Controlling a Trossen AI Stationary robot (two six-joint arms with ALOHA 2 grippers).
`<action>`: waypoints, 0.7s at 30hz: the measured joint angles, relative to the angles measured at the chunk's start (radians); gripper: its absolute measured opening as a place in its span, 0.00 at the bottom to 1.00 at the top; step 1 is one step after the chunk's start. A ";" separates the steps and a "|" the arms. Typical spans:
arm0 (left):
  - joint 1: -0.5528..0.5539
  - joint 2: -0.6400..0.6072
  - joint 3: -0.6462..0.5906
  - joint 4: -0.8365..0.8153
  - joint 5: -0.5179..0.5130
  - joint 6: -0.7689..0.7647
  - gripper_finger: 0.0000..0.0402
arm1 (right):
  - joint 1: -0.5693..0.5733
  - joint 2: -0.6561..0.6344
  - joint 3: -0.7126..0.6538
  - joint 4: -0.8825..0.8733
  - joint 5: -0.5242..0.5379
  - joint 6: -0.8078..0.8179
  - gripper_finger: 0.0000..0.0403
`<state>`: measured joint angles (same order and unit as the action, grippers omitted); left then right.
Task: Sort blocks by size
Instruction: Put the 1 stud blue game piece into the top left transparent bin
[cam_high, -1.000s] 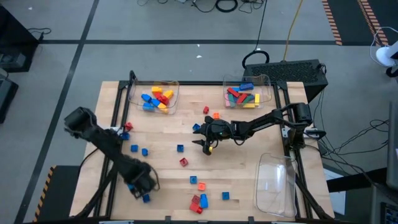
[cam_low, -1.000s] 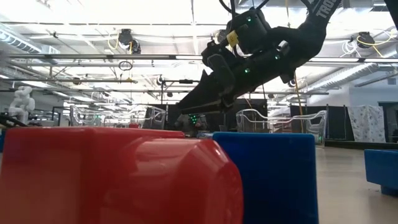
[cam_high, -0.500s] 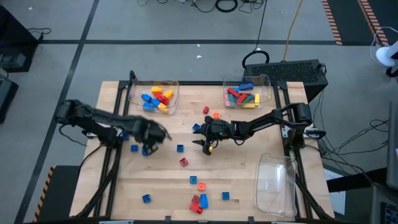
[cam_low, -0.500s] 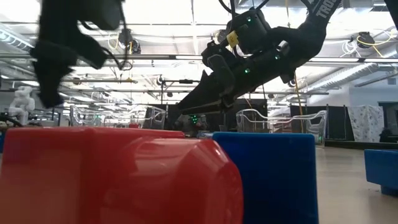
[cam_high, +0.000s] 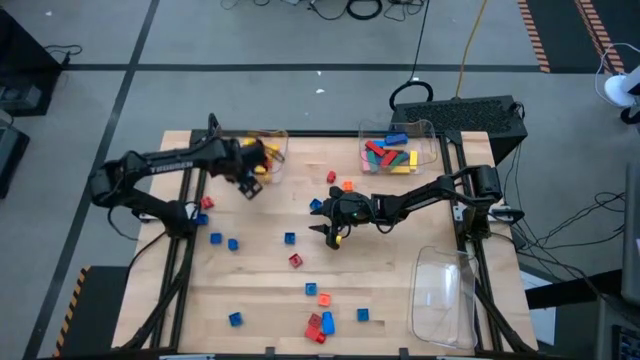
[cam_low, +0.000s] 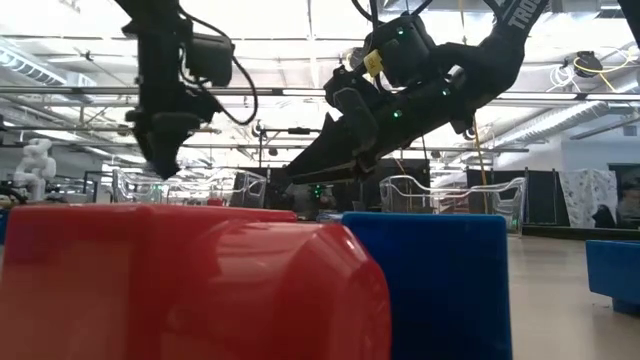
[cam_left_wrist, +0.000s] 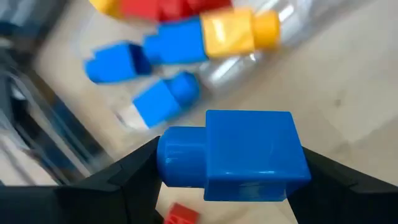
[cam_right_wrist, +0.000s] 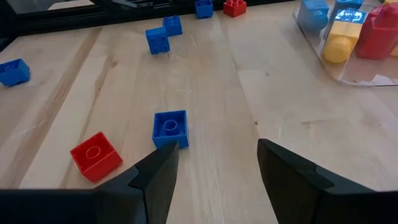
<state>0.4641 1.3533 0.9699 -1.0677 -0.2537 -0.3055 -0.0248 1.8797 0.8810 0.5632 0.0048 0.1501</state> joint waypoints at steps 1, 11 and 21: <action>0.024 0.000 0.017 0.005 -0.001 0.023 0.69 | 0.000 0.000 0.000 0.000 0.000 0.000 0.52; 0.212 0.020 0.098 0.156 -0.026 0.131 0.69 | -0.001 0.000 0.000 -0.015 0.021 -0.004 0.52; 0.304 0.152 0.076 0.243 -0.079 0.181 0.70 | -0.004 0.000 0.000 -0.069 0.129 -0.005 0.52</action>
<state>0.7685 1.5055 1.0454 -0.8245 -0.3329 -0.1248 -0.0292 1.8797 0.8810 0.4946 0.1333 0.1455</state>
